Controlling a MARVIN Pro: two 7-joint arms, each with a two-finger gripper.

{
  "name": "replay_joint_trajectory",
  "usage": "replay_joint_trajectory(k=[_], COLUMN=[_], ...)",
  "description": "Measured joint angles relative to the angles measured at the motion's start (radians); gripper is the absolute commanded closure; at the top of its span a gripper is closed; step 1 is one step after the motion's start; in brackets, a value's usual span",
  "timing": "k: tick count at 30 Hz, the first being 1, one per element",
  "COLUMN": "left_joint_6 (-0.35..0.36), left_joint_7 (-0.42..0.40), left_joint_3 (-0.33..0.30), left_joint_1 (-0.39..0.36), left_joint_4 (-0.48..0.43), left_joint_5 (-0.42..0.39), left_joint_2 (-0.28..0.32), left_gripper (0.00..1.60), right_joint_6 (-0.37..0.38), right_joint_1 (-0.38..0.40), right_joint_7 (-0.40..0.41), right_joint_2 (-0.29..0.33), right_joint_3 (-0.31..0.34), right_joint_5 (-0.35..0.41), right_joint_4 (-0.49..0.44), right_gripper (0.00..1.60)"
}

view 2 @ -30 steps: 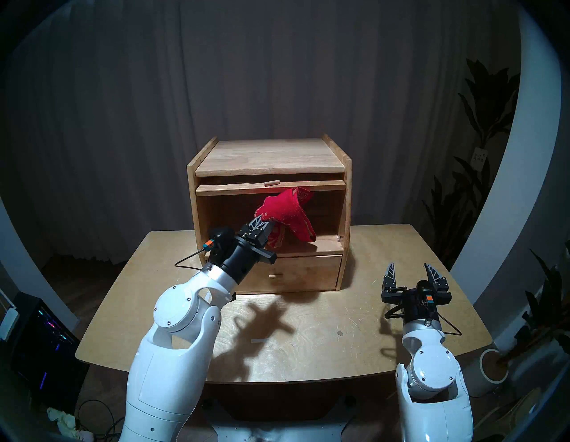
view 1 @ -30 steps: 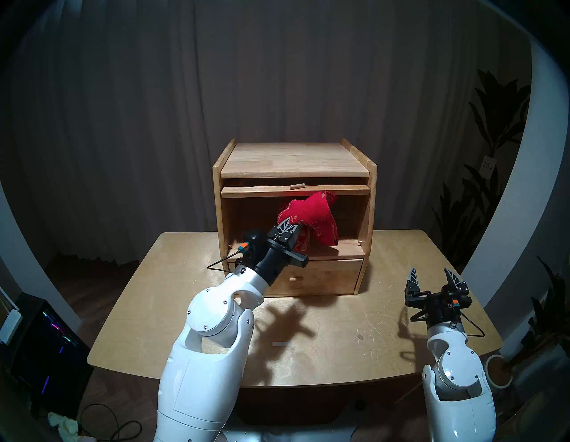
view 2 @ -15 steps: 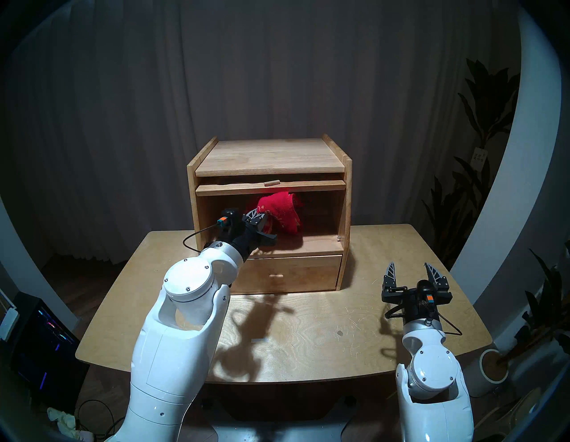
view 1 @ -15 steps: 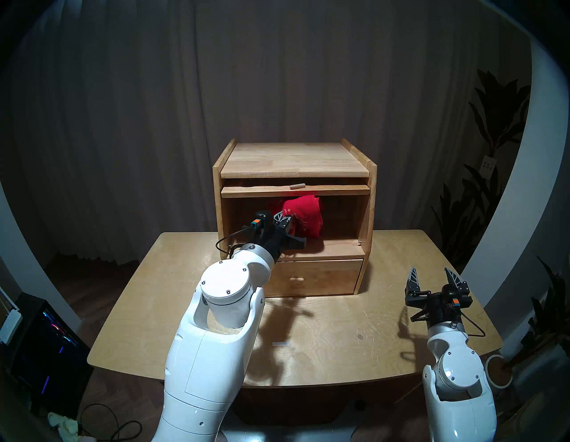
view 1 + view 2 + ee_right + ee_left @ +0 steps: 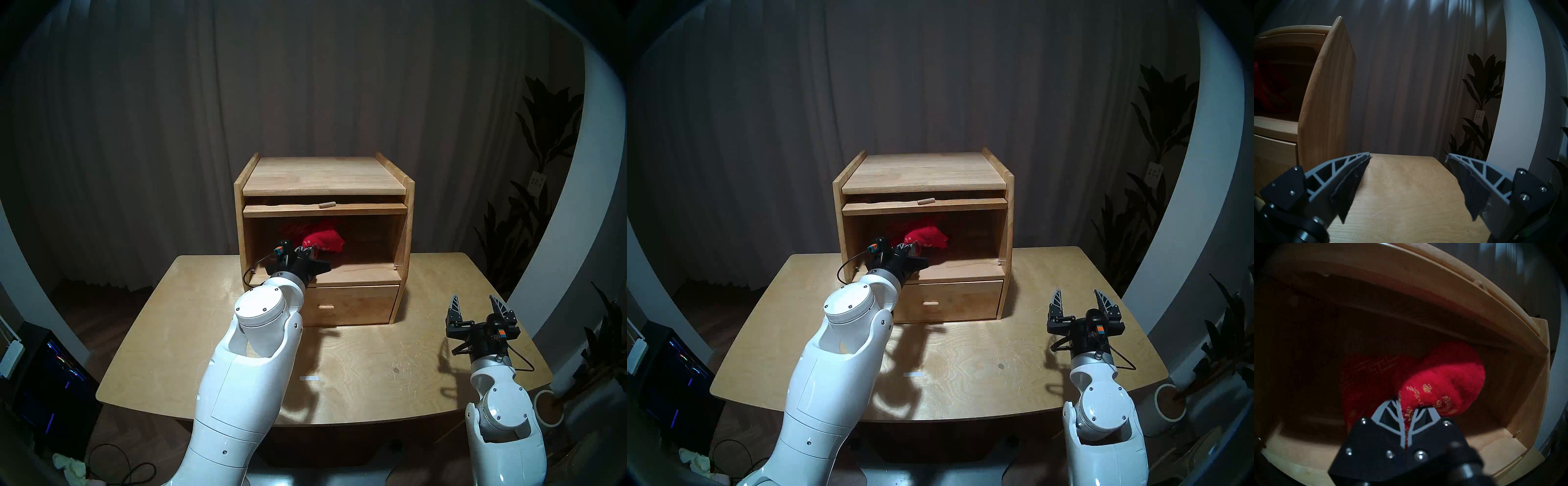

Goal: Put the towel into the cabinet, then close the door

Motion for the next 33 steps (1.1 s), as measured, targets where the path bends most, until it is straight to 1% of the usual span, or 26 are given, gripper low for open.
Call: replay_joint_trajectory(k=[1, 4, 9, 14, 25, 33], left_joint_6=[0.002, 0.017, 0.097, 0.138, 0.163, 0.134], left_joint_7=[0.022, 0.047, 0.069, 0.076, 0.071, 0.065], left_joint_3=[0.005, 0.015, 0.045, 0.061, 0.063, 0.079], left_joint_1=[-0.004, -0.011, -0.036, -0.079, -0.165, -0.205], left_joint_4=[-0.002, -0.005, -0.005, 0.029, 0.119, 0.2], left_joint_5=[0.007, 0.029, 0.075, 0.109, 0.139, 0.156], left_joint_2=[-0.001, 0.0, 0.017, 0.025, 0.02, 0.013], left_gripper=[1.6, 1.6, 1.6, 1.6, 1.6, 1.6], right_joint_6=[0.0, 0.0, 0.0, 0.0, 0.0, 0.0], right_joint_1=[0.0, -0.001, -0.001, -0.001, 0.0, 0.0], right_joint_7=[0.0, 0.0, 0.0, 0.001, 0.001, 0.002], right_joint_2=[0.0, 0.0, -0.001, -0.001, -0.002, -0.003], right_joint_3=[0.0, 0.0, 0.0, 0.0, 0.001, 0.001], right_joint_5=[0.0, 0.0, -0.001, -0.001, -0.002, -0.002], right_joint_4=[0.0, -0.001, -0.001, -0.002, -0.002, -0.002], right_gripper=[0.0, 0.0, 0.0, 0.0, 0.0, 0.0])
